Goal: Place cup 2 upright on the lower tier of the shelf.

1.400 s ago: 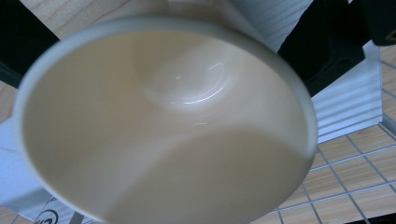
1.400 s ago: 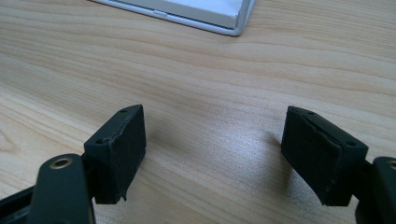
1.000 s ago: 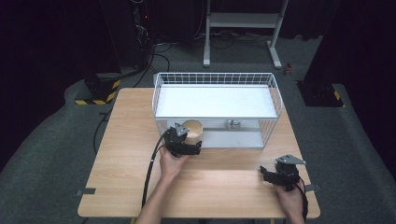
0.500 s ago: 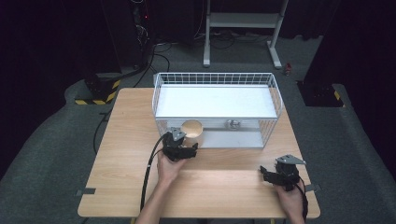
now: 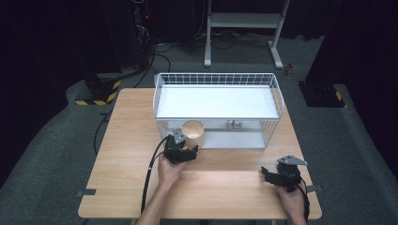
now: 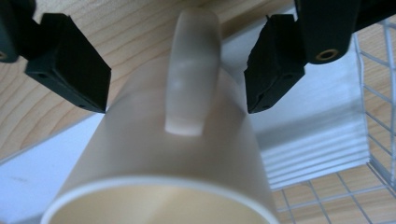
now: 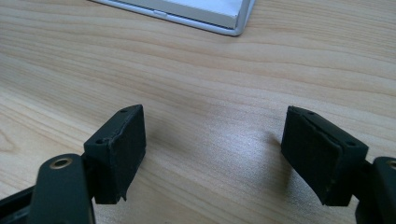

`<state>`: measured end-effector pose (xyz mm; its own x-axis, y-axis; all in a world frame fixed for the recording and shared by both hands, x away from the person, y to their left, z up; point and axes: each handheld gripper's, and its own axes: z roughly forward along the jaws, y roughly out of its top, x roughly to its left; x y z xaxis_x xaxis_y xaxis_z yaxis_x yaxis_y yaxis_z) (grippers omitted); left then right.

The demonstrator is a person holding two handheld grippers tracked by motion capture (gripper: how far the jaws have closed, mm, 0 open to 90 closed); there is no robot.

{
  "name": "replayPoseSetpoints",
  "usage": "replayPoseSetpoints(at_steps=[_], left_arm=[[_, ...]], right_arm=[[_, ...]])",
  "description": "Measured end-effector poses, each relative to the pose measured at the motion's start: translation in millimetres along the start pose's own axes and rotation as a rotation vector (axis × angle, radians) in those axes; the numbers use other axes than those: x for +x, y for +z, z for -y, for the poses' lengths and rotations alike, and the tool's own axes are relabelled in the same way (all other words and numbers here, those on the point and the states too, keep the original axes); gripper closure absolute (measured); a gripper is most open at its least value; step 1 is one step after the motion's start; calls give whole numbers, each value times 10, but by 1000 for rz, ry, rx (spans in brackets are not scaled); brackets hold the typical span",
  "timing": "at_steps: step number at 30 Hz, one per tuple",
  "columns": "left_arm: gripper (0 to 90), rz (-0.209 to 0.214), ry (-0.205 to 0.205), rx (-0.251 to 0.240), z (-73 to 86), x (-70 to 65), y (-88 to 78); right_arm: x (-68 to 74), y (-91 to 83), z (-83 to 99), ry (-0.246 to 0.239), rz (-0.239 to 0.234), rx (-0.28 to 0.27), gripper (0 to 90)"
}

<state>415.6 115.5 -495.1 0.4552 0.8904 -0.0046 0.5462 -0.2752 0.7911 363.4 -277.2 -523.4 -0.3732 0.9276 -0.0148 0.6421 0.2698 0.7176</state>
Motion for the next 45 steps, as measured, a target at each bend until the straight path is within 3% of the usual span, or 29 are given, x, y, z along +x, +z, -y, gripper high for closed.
replayPoseSetpoints(at_steps=[6, 15, 24, 30, 39, 45], left_arm=[[298, -20, 14, 8, -21, -17, -21], [418, -52, 20, -25, -21, -37, -45], [564, -48, 5, -35, -26, -21, -65], [626, -44, -9, -37, -27, -18, -60], [722, -55, 3, 2, -56, -23, -18], [771, -56, -18, -13, -83, -18, 14]], right_arm=[[-1, 7, -6, 2, 2, 0, 219], [0, 4, -3, 3, 1, 0, 219], [0, 4, -3, 3, 2, 0, 219], [0, 4, -3, 3, 2, 0, 219], [1, 3, -3, 3, 2, 0, 219], [1, 3, -3, 3, 2, 0, 219]])
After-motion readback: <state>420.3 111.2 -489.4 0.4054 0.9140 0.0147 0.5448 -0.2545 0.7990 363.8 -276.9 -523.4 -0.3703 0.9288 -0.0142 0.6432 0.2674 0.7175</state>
